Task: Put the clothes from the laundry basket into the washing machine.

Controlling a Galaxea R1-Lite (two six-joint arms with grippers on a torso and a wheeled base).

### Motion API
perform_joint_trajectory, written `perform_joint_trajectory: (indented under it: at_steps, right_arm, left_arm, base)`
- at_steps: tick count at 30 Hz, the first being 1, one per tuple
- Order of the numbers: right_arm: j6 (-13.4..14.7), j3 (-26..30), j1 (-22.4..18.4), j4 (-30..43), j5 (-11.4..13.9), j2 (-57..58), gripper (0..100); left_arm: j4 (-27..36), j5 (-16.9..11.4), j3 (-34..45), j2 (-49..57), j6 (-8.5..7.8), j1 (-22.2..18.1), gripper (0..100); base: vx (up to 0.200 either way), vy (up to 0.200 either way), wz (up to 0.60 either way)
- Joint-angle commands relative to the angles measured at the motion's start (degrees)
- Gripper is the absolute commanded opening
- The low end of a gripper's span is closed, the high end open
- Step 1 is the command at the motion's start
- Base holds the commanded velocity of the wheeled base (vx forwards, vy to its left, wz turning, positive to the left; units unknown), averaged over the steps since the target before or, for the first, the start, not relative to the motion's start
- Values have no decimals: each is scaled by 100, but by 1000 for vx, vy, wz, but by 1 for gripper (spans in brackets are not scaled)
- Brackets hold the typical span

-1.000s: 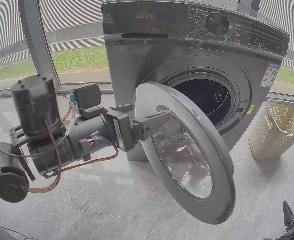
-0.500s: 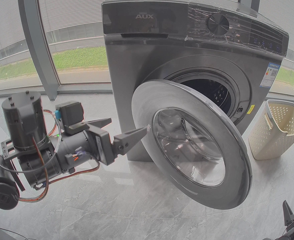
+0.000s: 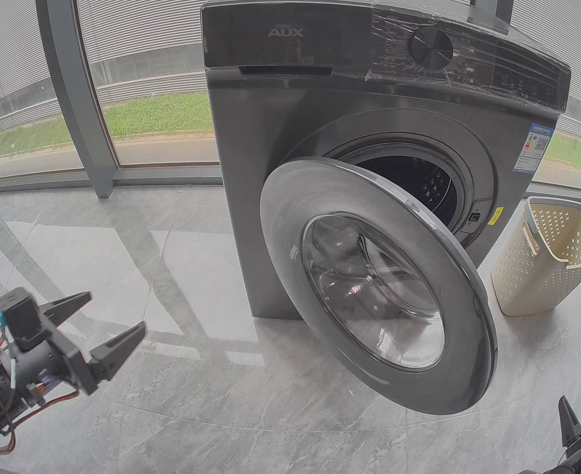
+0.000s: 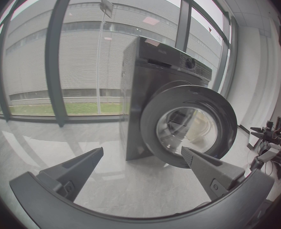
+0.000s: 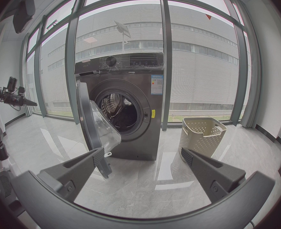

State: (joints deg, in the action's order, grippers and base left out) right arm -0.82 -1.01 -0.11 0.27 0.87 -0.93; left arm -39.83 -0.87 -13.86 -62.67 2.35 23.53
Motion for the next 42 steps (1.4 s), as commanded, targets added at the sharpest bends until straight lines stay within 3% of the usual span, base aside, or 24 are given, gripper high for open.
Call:
perform_joint_trajectory:
  at_steps: [1,2,3,4,7,10,11,12,15,17,20,24,25,26,27,32,36,37,38,39,42]
  right_arm:
    - [38,-268,2,-440,186,93,100]
    - [126,-1068,37,-510,309,31,100]
    - [134,-1191,46,-484,335,-4,100]
    - [143,-1771,152,-150,713,-426,100]
    - [143,-2008,345,307,1513,-918,100]
    - [161,-2026,442,219,2436,-1735,100]
    - [161,-2026,459,175,2559,-1850,100]
    - [143,-2043,486,-62,2858,-2236,100]
    - [64,-2043,503,-651,3227,-3080,100]
    - [-129,-2052,521,-958,3359,-3608,100]
    - [-393,-2061,758,-1442,3359,-4390,100]
    - [-393,-2061,1145,-1688,3306,-4812,100]
    - [-393,-2114,1408,-1697,3297,-5031,100]
    - [-393,-2158,1488,-1688,3245,-5137,100]
    - [-402,-2193,1558,-1670,3157,-5260,100]
    - [-437,-2342,1918,-1741,2849,-5840,100]
    - [-446,-2465,2050,-1741,2682,-6077,100]
    - [-454,-2465,2050,-1741,2594,-6139,100]
    - [-454,-2465,2050,-1741,2594,-6139,100]
    - [-481,-2483,1997,-1741,2357,-6244,100]
    - [-516,-2527,1918,-1758,1944,-6411,100]
  left_arm:
    - [300,-10,1131,2303,-165,-1087,100]
    - [652,16,1193,2892,-174,-1166,100]
    - [722,25,1184,2980,-174,-1166,100]
    - [1302,34,1140,3551,-183,-1193,100]
    - [2075,51,1202,4316,-174,-1210,100]
    - [2928,78,1254,5283,-147,-1210,100]
    - [3042,104,1245,5415,-147,-1210,100]
    - [3306,218,1272,5766,-121,-1237,100]
    - [3306,711,1386,5731,-16,-1281,100]
    - [3420,728,1386,5731,143,-1289,100]
    - [3464,798,1386,5731,134,-1500,100]
    - [3534,860,1386,5740,107,-1957,100]
    - [3657,588,1386,5942,72,-2379,100]
    - [3701,377,1377,6021,64,-2502,100]
    - [3763,174,1342,6021,46,-2493,100]
    - [3824,-124,1316,6267,2,-2353,100]
    - [3851,16,1307,6267,72,-2344,100]
    - [3833,210,1386,6267,72,-2370,100]
    - [3833,210,1386,6267,72,-2370,100]
    - [3851,473,1386,6267,64,-2370,100]
    - [3939,183,1386,6267,-218,-2362,100]
  base:
    - [0,0,0]
    - [0,0,0]
    - [0,0,0]
    - [0,0,0]
    - [0,0,0]
    - [0,0,0]
    - [0,0,0]
    - [0,0,0]
    - [0,0,0]
    - [0,0,0]
    - [0,0,0]
    - [0,0,0]
    - [0,0,0]
    - [0,0,0]
    - [0,0,0]
    - [0,0,0]
    - [0,0,0]
    - [0,0,0]
    - [0,0,0]
    - [0,0,0]
    - [0,0,0]
